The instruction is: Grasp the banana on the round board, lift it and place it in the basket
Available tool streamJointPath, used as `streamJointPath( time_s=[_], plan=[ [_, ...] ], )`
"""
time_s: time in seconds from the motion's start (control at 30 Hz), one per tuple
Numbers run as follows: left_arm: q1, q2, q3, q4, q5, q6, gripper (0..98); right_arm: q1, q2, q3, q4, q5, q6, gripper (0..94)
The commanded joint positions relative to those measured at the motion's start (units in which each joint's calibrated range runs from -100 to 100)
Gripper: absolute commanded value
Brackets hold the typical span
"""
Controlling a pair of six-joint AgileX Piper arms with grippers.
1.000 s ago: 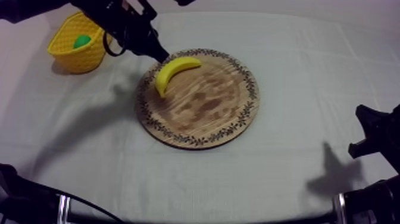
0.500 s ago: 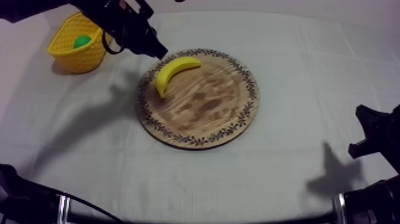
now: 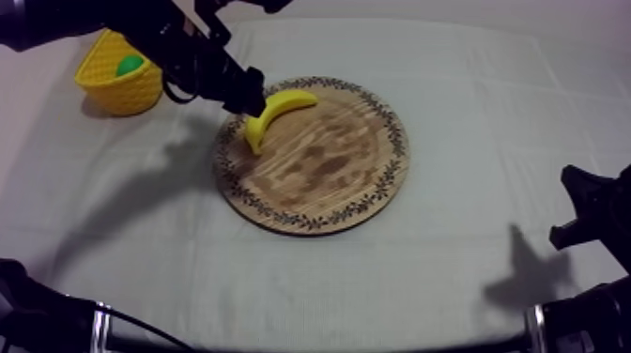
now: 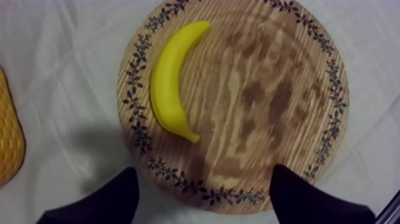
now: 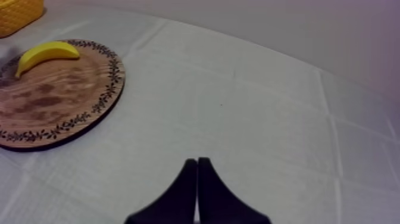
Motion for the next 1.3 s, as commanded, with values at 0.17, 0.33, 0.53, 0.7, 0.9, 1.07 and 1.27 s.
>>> streamJointPath(
  time_s=[0.17,0.33,0.53,0.7,0.9,1.07,1.27],
  plan=[
    [-0.3,3.0,3.0,-0.06,-4.3,0.3,80.9,0.0,0.0,0.0,0.0,0.0,0.0,0.3],
    [-0.3,7.4,4.0,-0.34,-7.1,0.3,79.0,0.0,0.0,0.0,0.0,0.0,0.0,0.3],
    [-0.5,12.9,1.7,-0.58,-8.0,0.3,76.9,0.0,0.0,0.0,0.0,0.0,0.0,0.3],
    [-0.6,16.9,-1.8,-0.6,-8.3,0.4,73.1,0.0,0.0,0.0,0.0,0.0,0.0,0.3],
    [-1.1,20.7,-6.8,-0.65,-8.4,0.2,68.6,0.0,0.0,0.0,0.0,0.0,0.0,0.3],
    [-1.7,23.8,-10.9,-0.64,-7.8,-0.2,65.0,0.0,0.0,0.0,0.0,0.0,0.0,0.3],
    [-2.1,27.5,-15.5,-0.62,-6.6,-0.8,62.9,0.0,0.0,0.0,0.0,0.0,0.0,0.3]
  ],
)
